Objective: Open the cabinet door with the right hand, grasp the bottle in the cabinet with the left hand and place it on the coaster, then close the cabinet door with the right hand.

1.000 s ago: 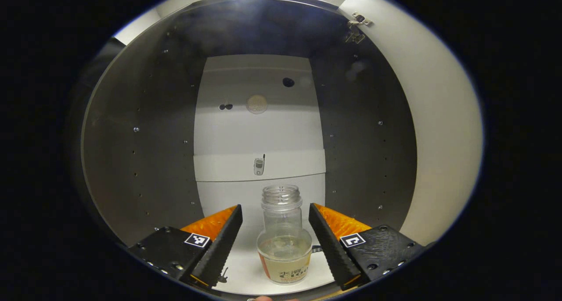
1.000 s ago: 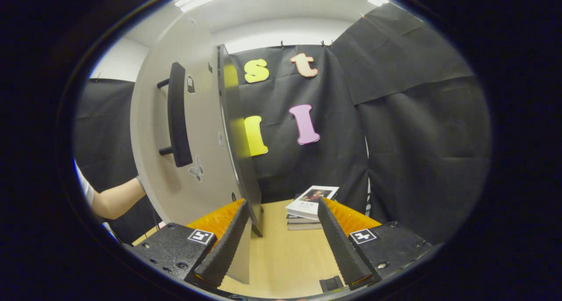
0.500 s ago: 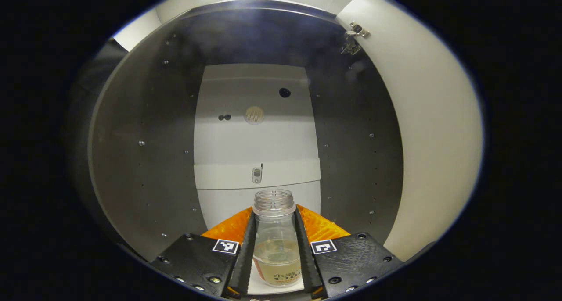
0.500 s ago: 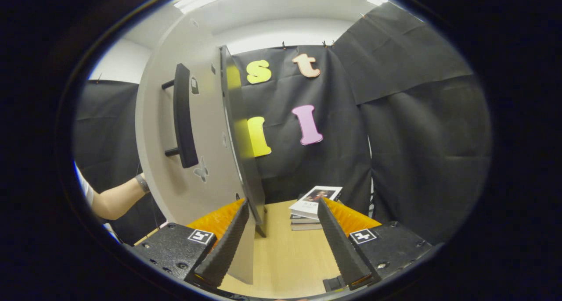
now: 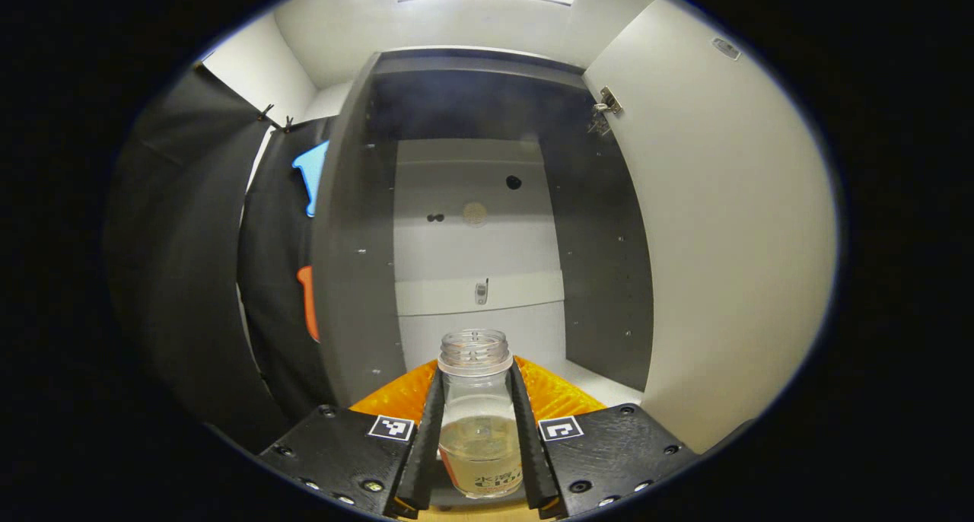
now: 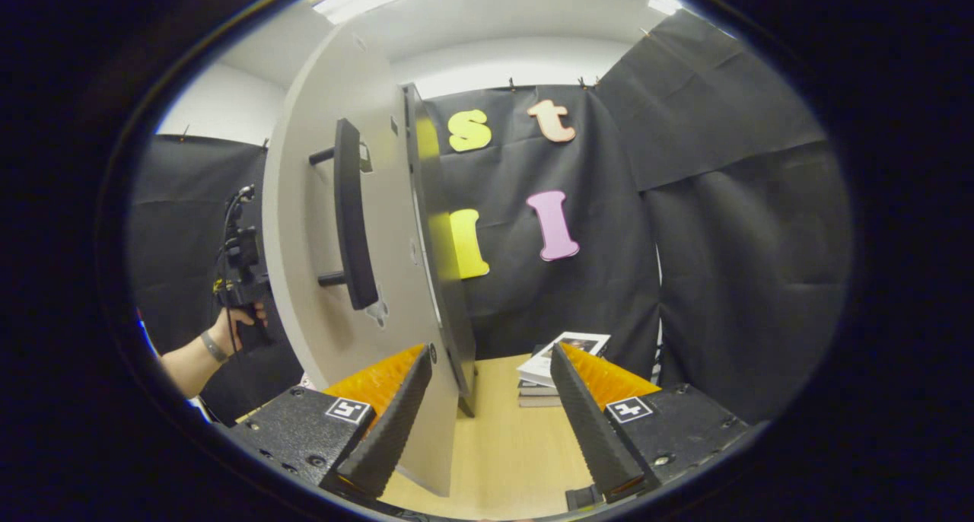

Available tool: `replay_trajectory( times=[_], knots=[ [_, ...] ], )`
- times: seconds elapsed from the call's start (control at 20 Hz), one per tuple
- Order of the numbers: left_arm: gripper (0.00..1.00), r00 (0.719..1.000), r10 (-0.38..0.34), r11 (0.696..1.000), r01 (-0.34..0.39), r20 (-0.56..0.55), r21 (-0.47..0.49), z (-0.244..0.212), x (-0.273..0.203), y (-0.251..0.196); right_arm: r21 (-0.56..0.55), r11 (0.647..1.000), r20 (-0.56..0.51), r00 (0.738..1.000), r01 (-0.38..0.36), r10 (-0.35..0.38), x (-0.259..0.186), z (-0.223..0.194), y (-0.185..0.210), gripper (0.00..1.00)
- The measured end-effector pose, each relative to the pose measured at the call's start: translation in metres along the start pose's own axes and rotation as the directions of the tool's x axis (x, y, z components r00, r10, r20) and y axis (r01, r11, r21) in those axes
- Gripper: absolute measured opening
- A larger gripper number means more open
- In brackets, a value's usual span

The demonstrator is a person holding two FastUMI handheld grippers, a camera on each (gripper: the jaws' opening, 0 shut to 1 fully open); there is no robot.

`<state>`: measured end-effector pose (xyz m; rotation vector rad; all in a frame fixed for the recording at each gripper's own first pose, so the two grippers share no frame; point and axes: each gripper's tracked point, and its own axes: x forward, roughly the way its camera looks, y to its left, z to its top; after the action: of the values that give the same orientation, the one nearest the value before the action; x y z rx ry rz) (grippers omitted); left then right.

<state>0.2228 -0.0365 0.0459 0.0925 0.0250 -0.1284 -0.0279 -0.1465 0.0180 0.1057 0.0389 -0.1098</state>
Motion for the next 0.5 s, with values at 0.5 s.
replay_trajectory(
  times=[0.5],
  knots=[
    [0.45, 0.966, 0.257, 0.966, -0.257, -0.027, 0.014, -0.093, -0.114, 0.071, -0.032, 0.999, 0.053, 0.999, 0.002, 0.0, -0.023, 0.024, 0.005, 0.97]
  ],
)
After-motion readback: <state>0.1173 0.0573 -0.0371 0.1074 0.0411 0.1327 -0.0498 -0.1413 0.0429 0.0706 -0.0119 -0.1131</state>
